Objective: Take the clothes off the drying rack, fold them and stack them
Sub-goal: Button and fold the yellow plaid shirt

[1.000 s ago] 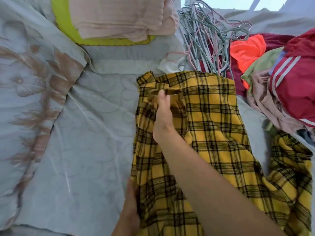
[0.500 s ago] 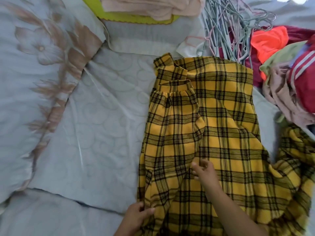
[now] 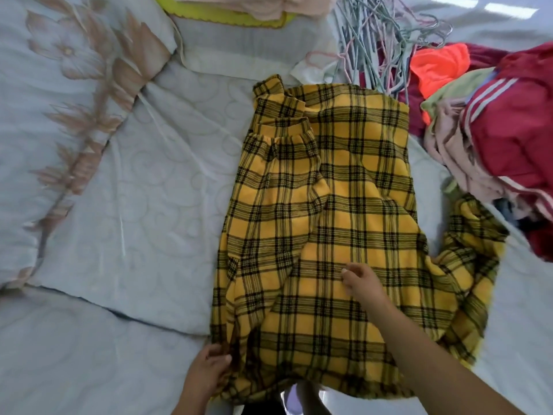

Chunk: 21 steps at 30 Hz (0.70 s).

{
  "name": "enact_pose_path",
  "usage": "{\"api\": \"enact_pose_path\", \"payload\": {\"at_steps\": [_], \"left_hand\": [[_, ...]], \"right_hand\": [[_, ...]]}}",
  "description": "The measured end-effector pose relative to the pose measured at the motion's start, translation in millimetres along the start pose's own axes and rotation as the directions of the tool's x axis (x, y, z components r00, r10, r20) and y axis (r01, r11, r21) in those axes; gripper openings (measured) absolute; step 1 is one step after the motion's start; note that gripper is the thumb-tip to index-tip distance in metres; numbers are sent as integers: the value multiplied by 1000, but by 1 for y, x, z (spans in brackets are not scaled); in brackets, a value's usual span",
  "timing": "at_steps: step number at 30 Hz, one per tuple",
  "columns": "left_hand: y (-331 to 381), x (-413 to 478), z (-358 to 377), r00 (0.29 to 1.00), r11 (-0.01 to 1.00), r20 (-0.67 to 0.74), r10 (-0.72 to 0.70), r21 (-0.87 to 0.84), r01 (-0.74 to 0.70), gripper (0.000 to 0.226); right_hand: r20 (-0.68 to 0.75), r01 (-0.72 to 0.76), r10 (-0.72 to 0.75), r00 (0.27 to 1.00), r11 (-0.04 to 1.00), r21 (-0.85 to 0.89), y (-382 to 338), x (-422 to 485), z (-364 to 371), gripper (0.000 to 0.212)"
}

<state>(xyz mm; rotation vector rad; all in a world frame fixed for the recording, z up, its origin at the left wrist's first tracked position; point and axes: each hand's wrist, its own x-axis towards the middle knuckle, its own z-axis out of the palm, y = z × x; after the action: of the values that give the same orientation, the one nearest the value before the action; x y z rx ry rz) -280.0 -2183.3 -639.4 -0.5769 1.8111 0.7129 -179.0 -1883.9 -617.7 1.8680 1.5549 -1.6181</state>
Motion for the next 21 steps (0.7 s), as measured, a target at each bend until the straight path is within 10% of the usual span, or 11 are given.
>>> {"api": "enact_pose_path", "payload": {"at_steps": [7, 13, 17, 21], "left_hand": [[31, -23, 29, 950, 951, -188, 249, 233, -203, 21], [108, -54, 104, 829, 794, -78, 554, 348, -498, 17], [149, -80, 156, 835, 809, 169, 524, 208, -550, 7], [167, -99, 200, 770, 821, 414, 485, 89, -565, 18]], "right_hand": [[-293, 157, -194, 936, 977, -143, 28, 15, -102, 35], [-641, 171, -339, 689, 935, -311, 35, 33, -173, 41], [-508, -135, 274, 817, 946, 295, 45, 53, -197, 72], [-329, 117, -10, 944, 945, 305, 20, 32, -176, 29]]}}
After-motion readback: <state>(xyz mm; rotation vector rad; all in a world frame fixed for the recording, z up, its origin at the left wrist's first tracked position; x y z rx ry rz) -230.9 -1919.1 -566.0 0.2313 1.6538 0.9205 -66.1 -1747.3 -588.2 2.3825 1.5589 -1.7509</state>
